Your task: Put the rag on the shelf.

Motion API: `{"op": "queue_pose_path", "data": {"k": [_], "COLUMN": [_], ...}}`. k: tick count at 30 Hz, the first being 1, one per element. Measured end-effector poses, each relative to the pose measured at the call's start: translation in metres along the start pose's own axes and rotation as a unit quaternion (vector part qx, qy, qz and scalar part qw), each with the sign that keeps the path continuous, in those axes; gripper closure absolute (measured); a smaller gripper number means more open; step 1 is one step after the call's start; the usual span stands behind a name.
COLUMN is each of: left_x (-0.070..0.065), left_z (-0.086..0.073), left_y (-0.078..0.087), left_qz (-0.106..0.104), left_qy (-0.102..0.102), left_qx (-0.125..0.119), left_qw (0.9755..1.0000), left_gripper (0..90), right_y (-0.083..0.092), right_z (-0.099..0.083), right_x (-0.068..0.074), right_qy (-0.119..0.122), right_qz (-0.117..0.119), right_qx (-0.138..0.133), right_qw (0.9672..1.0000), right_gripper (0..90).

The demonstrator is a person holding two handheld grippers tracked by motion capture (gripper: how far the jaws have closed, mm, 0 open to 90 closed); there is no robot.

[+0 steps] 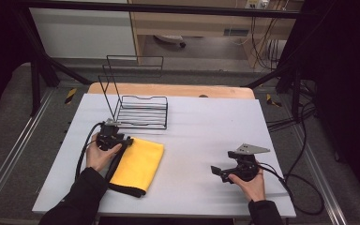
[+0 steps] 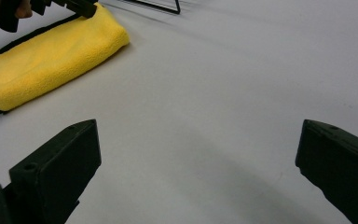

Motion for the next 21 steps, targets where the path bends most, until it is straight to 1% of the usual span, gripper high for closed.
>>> {"op": "queue_pose_path", "data": {"k": [3,4,5,6,7,8,9,10,11,12,14,15,16,18,19,20,21], "left_x": [0.000,0.000,0.000,-0.002,-0.002,-0.004,-0.004,-0.005,-0.005,-0.004,-0.003,-0.003,-0.004,-0.006,-0.006,-0.007,-0.007], "left_z": [0.000,0.000,0.000,0.001,0.001,0.002,0.002,0.002,0.002,0.002,0.002,0.002,0.003,0.003,0.003,0.003,0.003], "left_y": [-0.004,-0.007,-0.007,-0.007,-0.007,-0.008,-0.008,-0.008,-0.008,-0.008,-0.008,-0.008,-0.008,-0.008,-0.008,-0.007,-0.007], "left_qz": [-0.004,-0.009,-0.009,-0.014,-0.014,-0.023,-0.023,-0.025,-0.025,-0.031,-0.033,-0.033,-0.031,-0.033,-0.033,-0.030,-0.030], "left_qy": [0.002,0.005,0.005,0.001,0.001,0.000,0.000,0.000,0.000,0.004,0.003,0.003,0.000,0.000,0.000,-0.003,-0.003], "left_qx": [0.000,-0.004,-0.004,-0.005,-0.005,-0.006,-0.006,-0.005,-0.005,-0.001,0.001,0.001,0.001,0.004,0.004,0.007,0.007], "left_qw": [1.0000,0.9999,0.9999,0.9999,0.9999,0.9997,0.9997,0.9997,0.9997,0.9995,0.9995,0.9995,0.9995,0.9995,0.9995,0.9995,0.9995], "left_gripper": [48.9,49.9,51.6,53.9,57.2,60.5,65.0,65.1,65.3,65.4,66.2,66.7,67.9,71.3,72.7,73.9,75.0], "right_y": [-0.003,-0.007,-0.007,-0.012,-0.016,-0.019,-0.019,-0.027,-0.027,-0.035,-0.045,-0.045,-0.056,-0.069,-0.069,-0.083,-0.083], "right_z": [0.001,0.004,0.004,0.007,0.009,0.011,0.011,0.015,0.015,0.021,0.028,0.028,0.035,0.043,0.043,0.049,0.049], "right_x": [0.003,0.007,0.007,0.013,0.017,0.021,0.021,0.029,0.029,0.040,0.050,0.050,0.061,0.071,0.071,0.080,0.080], "right_qy": [0.000,0.003,0.003,0.006,0.009,0.009,0.009,0.015,0.015,0.016,0.023,0.023,0.022,0.019,0.019,0.006,0.006], "right_qz": [-0.004,-0.009,-0.009,-0.011,-0.011,-0.011,-0.011,-0.011,-0.011,-0.005,0.003,0.003,0.007,0.011,0.011,0.016,0.016], "right_qx": [0.001,0.003,0.003,0.004,0.004,0.004,0.004,0.006,0.006,0.006,0.007,0.007,0.009,0.007,0.007,0.009,0.009], "right_qw": [1.0000,1.0000,1.0000,0.9999,0.9999,0.9999,0.9999,0.9998,0.9998,0.9998,0.9997,0.9997,0.9997,0.9997,0.9997,0.9998,0.9998], "right_gripper": [0.7,0.7,0.7,0.7,0.8,1.0,1.0,1.5,1.5,2.3,2.5,2.5,3.7,5.6,5.6,7.8,7.8]}}
Point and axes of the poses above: each handheld gripper's, and its own axes: y roughly backward along the jaws, z roughly out of its top, x roughly to its left, the point moved 5 cm from there along -y, roughly forward along the jaws, and after that the axes turned 12 degrees about -y, right-handed, at the moved point
